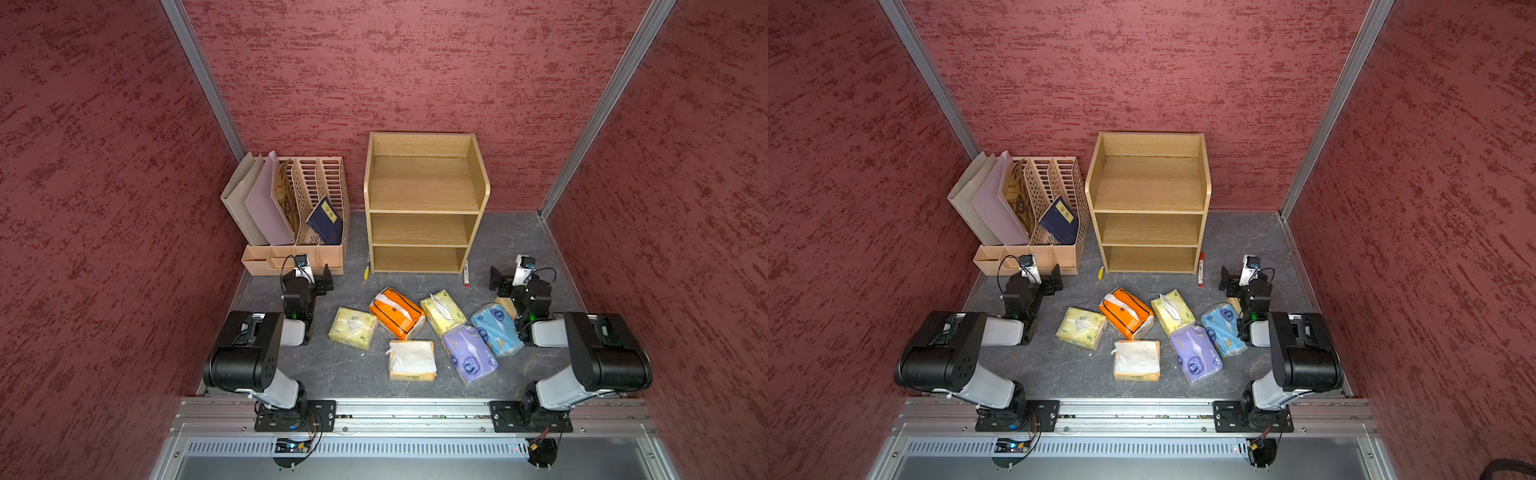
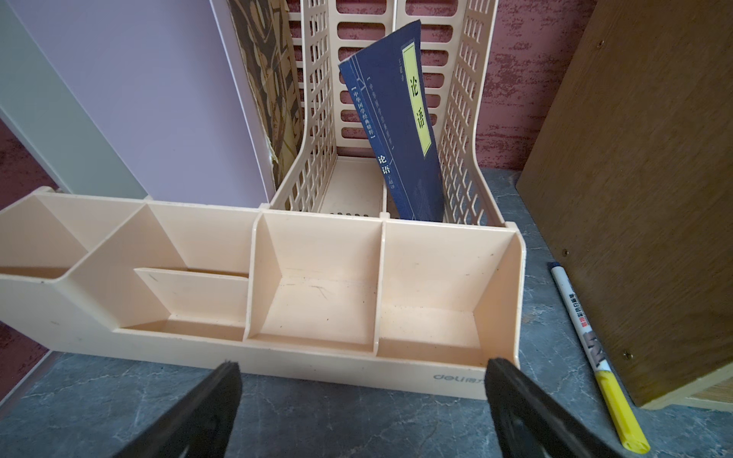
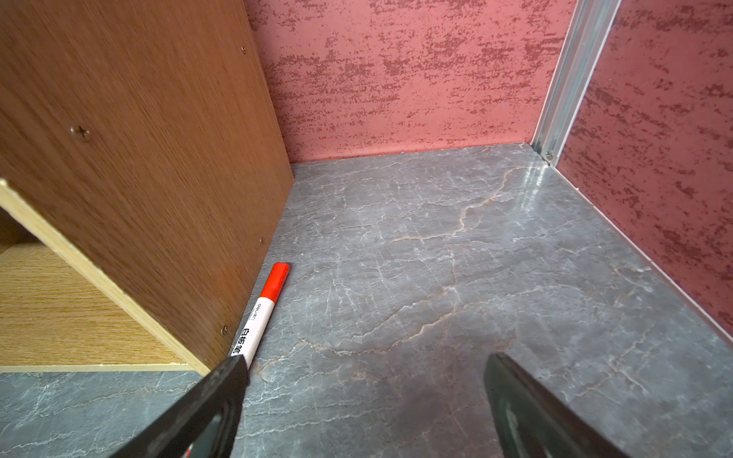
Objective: Remove the tissue boxes from the shelf
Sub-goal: Reset both arms
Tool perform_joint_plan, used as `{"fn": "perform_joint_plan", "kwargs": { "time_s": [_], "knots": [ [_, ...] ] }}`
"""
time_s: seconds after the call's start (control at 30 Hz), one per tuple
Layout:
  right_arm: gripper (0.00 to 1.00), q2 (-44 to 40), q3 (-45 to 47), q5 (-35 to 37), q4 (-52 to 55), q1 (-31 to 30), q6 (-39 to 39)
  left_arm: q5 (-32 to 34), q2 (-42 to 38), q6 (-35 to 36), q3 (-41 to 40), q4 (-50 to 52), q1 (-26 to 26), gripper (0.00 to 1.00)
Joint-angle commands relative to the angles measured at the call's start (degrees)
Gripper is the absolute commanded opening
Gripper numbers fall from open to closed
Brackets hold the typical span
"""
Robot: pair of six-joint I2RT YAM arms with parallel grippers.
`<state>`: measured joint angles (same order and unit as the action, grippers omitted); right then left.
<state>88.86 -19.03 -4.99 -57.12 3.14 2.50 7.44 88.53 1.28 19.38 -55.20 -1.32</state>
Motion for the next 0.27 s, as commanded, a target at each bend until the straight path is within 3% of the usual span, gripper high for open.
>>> {"fn": "perform_joint_plan", "kwargs": {
  "time_s": [0.0,0.23],
  "knots": [
    [0.98,-0.18,-0.69,-0.63,0.15,-0.46,-0.62,-2.02,-0.32,-0.77,1.21,1.01,1.12,1.00],
    [0.98,-0.22,-0.62,-0.63,0.19,-0.42,-0.63,-3.27,-0.29,-1.00,1.37,1.50,1.66,1.00]
  ]
}}
